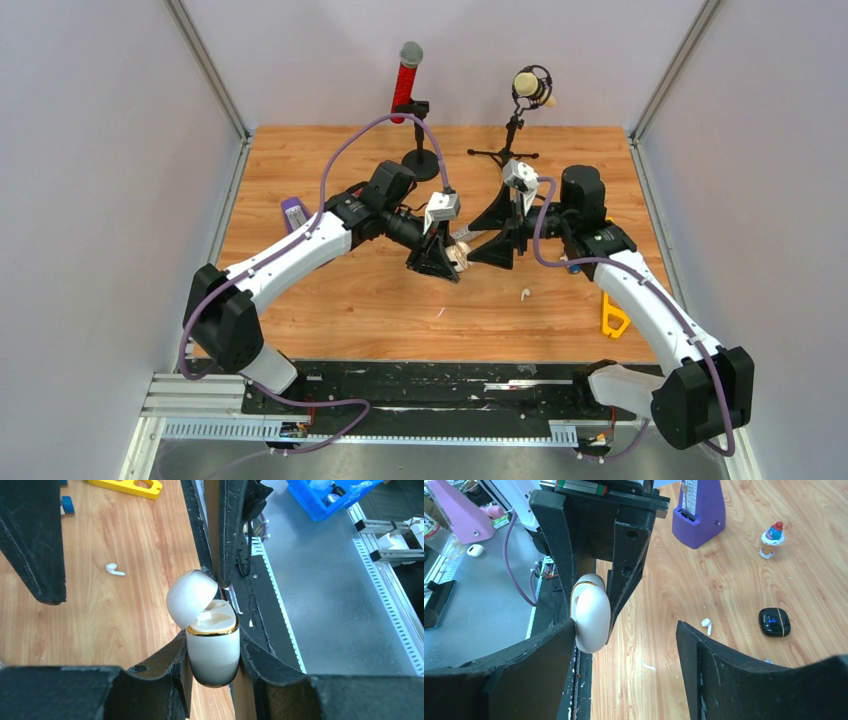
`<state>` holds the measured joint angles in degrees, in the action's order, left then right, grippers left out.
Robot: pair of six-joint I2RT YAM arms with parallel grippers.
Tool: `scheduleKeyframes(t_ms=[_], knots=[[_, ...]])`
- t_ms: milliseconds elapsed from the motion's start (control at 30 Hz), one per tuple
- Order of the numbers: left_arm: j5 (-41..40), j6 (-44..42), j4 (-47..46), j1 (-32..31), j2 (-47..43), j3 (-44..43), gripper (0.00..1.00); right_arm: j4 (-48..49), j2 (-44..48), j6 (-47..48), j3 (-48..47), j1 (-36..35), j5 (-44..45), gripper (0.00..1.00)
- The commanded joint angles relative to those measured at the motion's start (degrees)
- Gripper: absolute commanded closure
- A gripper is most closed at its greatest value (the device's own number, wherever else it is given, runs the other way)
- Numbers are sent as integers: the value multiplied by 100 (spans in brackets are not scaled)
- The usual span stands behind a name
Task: Insert the wireless bluetooth earbuds into the charging case
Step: Open the charging case to the charging case, then pick up the left earbud from the center of the board.
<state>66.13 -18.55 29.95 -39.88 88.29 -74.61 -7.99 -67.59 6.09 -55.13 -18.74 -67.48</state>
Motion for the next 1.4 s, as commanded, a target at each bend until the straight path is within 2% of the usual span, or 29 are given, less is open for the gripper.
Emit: scheduleKeyframes(t_ms=[0, 300, 467, 633, 900, 1167, 1367], knots=[[477, -136, -14, -90, -286, -18, 91, 166, 53, 184, -120, 62, 347, 25], [588, -90, -24, -82, -271, -55, 92, 96, 130, 354, -175, 65, 749, 23], [579, -99, -32, -74, -269, -44, 93, -36, 277, 376, -311, 94, 430, 19], [581, -59, -71, -22, -252, -43, 93, -402, 564, 536, -599, 105, 21, 1], [592, 37, -177, 152, -275, -6, 96, -1714, 751, 1283, -1032, 399, -267, 0], [667, 485, -632, 839, -624, 62, 97, -3535, 562, 3167, -1212, 483, 1400, 0], [602, 664, -1118, 1126, -1042, 315, 95, -3968, 272, 3681, -868, 499, 2413, 0]])
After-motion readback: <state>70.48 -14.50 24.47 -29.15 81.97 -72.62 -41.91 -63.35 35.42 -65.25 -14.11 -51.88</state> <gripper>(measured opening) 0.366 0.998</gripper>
